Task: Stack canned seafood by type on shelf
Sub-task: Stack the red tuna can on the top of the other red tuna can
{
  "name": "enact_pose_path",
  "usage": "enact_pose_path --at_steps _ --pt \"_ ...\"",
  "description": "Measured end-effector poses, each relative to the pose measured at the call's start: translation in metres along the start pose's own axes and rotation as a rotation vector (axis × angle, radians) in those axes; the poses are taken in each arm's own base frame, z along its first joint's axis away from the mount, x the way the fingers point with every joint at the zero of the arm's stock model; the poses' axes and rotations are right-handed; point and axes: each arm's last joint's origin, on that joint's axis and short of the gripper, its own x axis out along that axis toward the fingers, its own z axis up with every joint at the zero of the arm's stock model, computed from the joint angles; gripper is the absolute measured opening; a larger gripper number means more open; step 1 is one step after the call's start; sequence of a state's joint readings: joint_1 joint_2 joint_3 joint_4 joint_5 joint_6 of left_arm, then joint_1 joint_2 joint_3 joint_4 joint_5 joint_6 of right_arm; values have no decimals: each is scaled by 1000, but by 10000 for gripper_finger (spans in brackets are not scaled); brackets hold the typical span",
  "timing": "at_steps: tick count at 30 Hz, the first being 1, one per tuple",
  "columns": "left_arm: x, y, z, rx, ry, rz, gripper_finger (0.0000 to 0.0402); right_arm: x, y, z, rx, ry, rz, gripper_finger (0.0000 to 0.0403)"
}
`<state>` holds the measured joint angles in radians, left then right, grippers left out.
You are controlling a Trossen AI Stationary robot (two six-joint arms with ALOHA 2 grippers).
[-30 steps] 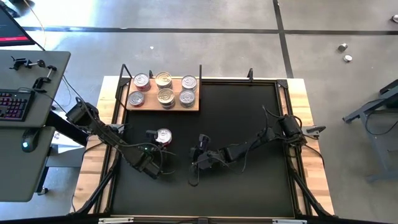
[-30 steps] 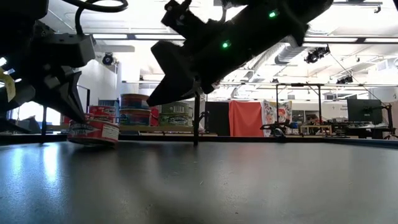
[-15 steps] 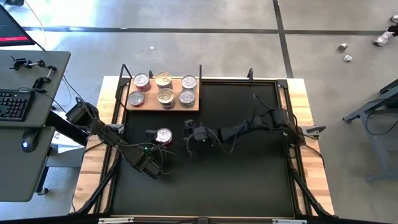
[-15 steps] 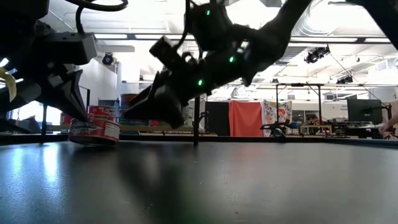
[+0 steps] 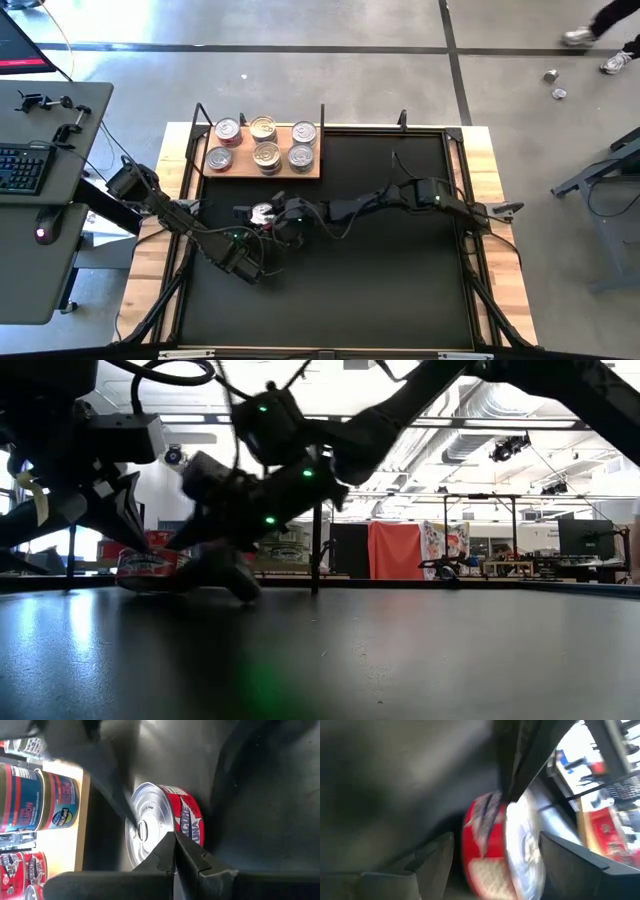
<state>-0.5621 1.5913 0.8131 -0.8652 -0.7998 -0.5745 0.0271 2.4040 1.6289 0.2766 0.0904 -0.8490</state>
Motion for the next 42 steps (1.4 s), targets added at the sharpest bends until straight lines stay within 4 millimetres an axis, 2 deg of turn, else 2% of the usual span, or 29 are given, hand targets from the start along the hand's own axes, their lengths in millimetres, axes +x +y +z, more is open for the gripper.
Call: enact_pose_path --at_steps 6,9,14,21,28,33,39,42 --pt "0 1 0 1 -4 11 0 14 -7 7 -13 19 -61 280" --pt "-1 0 0 5 -8 11 0 14 -7 6 1 27 -66 260" --pt "-7 2 2 -13 -30 -12 0 14 -7 4 36 60 -70 188" --pt "-31 16 11 -54 -115 -61 0 15 -7 4 89 69 -83 75" --pt "-53 36 5 -119 -162 -113 4 14 -2 6 176 77 -86 10" --pt "-50 37 -5 -165 -131 -188 50 0 0 18 274 189 -68 2" --pt "-22 30 -18 -264 -103 -176 140 -36 11 30 371 285 48 0" --pt "-14 25 -16 -216 -150 -199 177 -55 22 31 414 264 66 0"
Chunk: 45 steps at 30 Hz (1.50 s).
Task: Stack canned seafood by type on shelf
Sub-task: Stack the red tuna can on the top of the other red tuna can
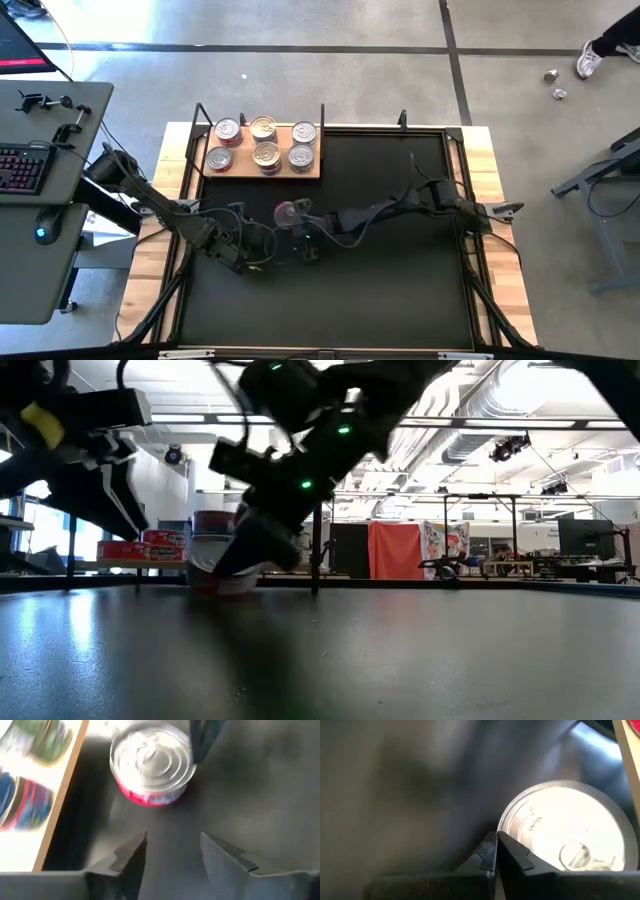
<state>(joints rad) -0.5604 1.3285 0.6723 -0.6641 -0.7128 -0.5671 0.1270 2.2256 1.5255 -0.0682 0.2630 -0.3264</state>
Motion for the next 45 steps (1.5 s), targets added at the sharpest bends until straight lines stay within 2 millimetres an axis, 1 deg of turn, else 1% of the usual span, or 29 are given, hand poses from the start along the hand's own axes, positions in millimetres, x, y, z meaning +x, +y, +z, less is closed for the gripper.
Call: enact_pose_path --at_steps 3,5,7,10,13,16,20,23,25,28,32,34,36,38,42,45 --pt "5 -9 6 139 -107 -49 200 -20 7 -5 48 -56 13 0" --pt "10 -14 6 250 -173 -63 210 -32 11 -8 78 -87 14 0" --pt "15 -17 9 320 -233 -61 214 -41 14 -12 101 -95 22 0" --pt "26 -18 8 410 -264 -42 216 -49 22 -21 131 -77 40 0" --pt "39 -21 9 513 -274 -44 216 -58 29 -22 133 -82 55 0" --pt "54 -23 14 548 -283 -66 216 -71 33 -20 136 -76 64 0" --pt "79 -21 18 565 -233 -122 210 -89 35 -17 167 -50 56 0" --pt "90 -17 26 539 -215 -121 191 -97 42 -15 167 -38 86 0" --pt "95 -14 29 526 -206 -131 167 -101 50 -16 135 -12 113 0" --pt "97 -11 33 498 -212 -161 114 -105 61 -19 86 27 127 0" --pt "96 -8 40 465 -230 -224 27 -107 66 -20 67 37 134 0" --pt "96 -7 45 436 -241 -256 9 -107 65 -19 70 34 131 6" --pt "95 -7 50 424 -245 -270 12 -105 62 -20 59 34 119 22" --pt "94 -8 55 421 -251 -276 9 -103 57 -21 43 37 101 49" --pt "87 -7 68 409 -266 -283 3 -100 50 -20 32 10 126 125" --pt "83 -5 75 389 -256 -282 2 -98 46 -19 -11 -8 145 180"
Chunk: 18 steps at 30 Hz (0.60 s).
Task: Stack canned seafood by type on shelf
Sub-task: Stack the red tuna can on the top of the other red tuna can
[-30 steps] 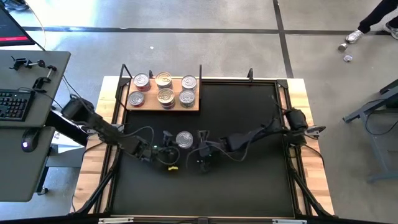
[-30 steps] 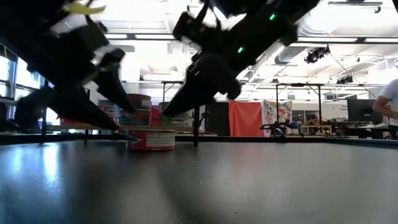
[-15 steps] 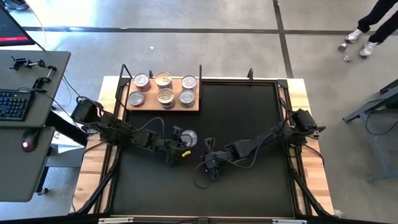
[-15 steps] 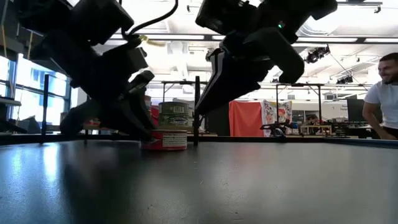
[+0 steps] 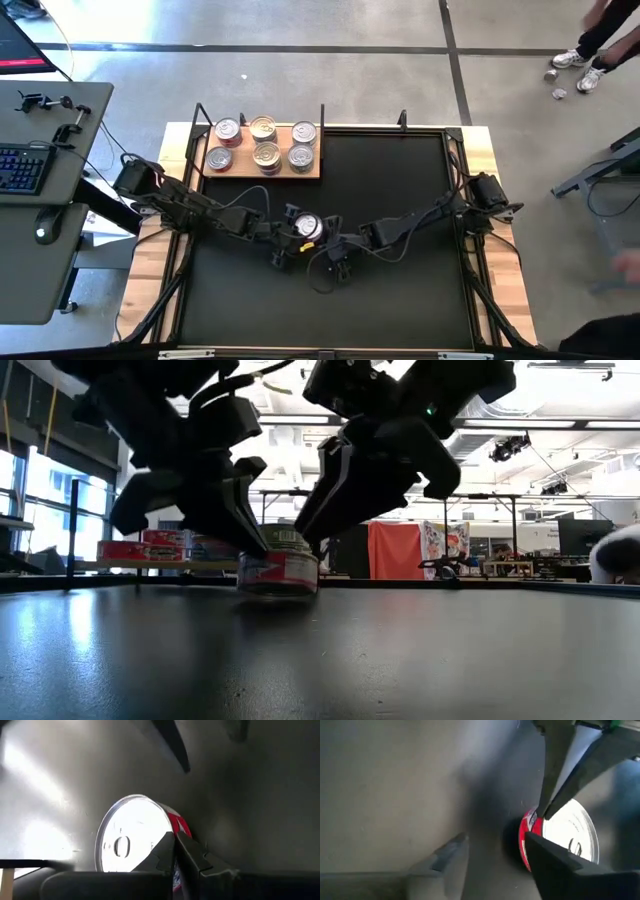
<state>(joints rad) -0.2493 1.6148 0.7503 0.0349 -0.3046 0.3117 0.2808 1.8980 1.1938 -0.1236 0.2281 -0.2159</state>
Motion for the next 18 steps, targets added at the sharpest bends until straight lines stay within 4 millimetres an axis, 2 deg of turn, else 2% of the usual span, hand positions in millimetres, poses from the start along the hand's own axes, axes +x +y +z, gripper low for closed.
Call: enact_pose_path --at_steps 3,8,15,18 --pt "-3 3 5 -28 3 3 1 1 -4 -1 -51 18 -46 214" --pt "-8 7 11 -67 -4 9 1 3 -6 -4 -154 88 -226 222" --pt "-8 7 14 -88 -13 -13 0 30 3 -17 -245 136 -264 221" --pt "-8 7 14 -96 -17 -21 0 43 5 -22 -263 161 -376 220"
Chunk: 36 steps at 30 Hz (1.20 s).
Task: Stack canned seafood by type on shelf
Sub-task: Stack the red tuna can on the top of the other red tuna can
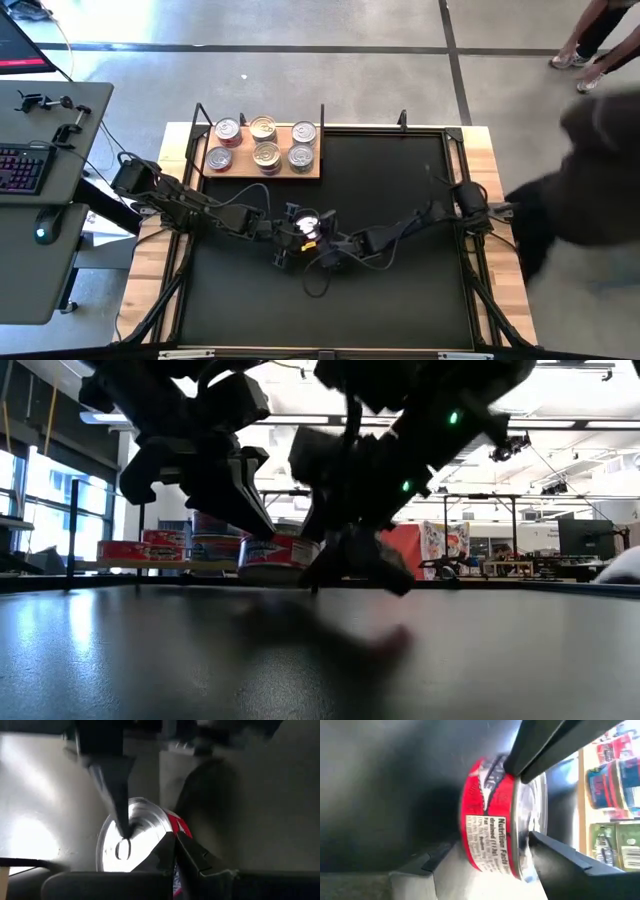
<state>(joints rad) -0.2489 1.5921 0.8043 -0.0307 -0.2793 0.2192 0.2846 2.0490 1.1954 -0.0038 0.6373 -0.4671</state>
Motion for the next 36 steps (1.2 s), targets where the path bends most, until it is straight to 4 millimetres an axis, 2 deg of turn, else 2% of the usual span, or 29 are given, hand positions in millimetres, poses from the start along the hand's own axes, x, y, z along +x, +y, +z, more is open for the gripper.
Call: enact_pose_path --at_steps 3,9,15,18,21,25,28,36 --pt "0 -1 0 -4 -8 -33 0 9 7 -1 -35 2 -26 220" --pt "0 -1 1 -28 -12 -35 0 15 8 3 30 -43 -57 208" --pt "-10 4 3 -31 -18 -11 11 14 7 3 106 -42 -73 118" --pt "-22 5 4 42 -15 -46 40 15 5 4 176 -74 -37 116" --pt "-32 -2 0 202 11 -101 78 18 0 7 254 -134 13 116" --pt "-37 -14 -8 317 131 7 129 22 -5 6 313 -171 63 116" --pt "-41 -17 -12 269 188 130 164 24 -7 5 324 -171 67 116" --pt "-28 -16 -7 38 126 165 225 28 -14 2 334 -168 71 116"
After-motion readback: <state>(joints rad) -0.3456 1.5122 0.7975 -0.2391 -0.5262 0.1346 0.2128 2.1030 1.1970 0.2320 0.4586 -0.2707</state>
